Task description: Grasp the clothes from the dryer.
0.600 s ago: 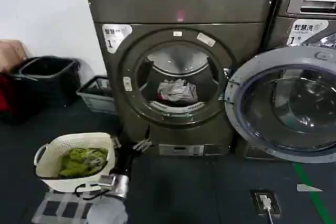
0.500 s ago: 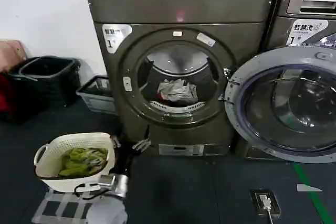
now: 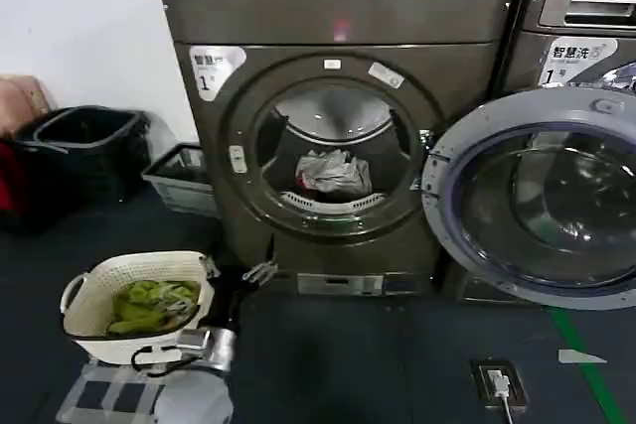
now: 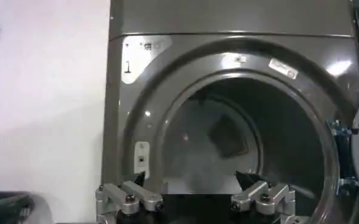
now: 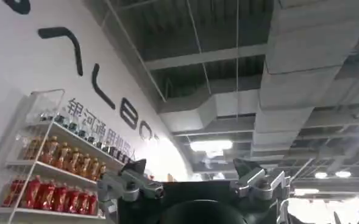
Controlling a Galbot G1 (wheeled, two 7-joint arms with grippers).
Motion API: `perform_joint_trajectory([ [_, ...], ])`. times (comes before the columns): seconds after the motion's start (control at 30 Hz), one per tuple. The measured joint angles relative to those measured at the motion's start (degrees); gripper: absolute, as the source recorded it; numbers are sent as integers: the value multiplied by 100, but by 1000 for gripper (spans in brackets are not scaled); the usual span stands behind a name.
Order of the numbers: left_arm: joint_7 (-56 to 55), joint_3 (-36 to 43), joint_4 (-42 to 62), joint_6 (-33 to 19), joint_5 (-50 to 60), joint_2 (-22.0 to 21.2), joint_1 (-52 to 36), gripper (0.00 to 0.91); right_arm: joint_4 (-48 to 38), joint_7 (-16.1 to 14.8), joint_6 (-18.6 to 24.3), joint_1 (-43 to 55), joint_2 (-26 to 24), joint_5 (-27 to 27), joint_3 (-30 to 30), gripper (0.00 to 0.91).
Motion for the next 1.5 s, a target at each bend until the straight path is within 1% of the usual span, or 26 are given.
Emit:
perform_joint_trajectory([
  [0.83,-1,-15,63,38,9,-1,-51,907,52,-55,17,169,31,9,-135,907],
  [1.13,4,-31,38,38,11,16,-43,907,26,-70,144,129,42,107,-88,907],
  [1.5,15,-27,28,38,0,66,-59,907,65,-206,259,52,92,193,-45,907],
])
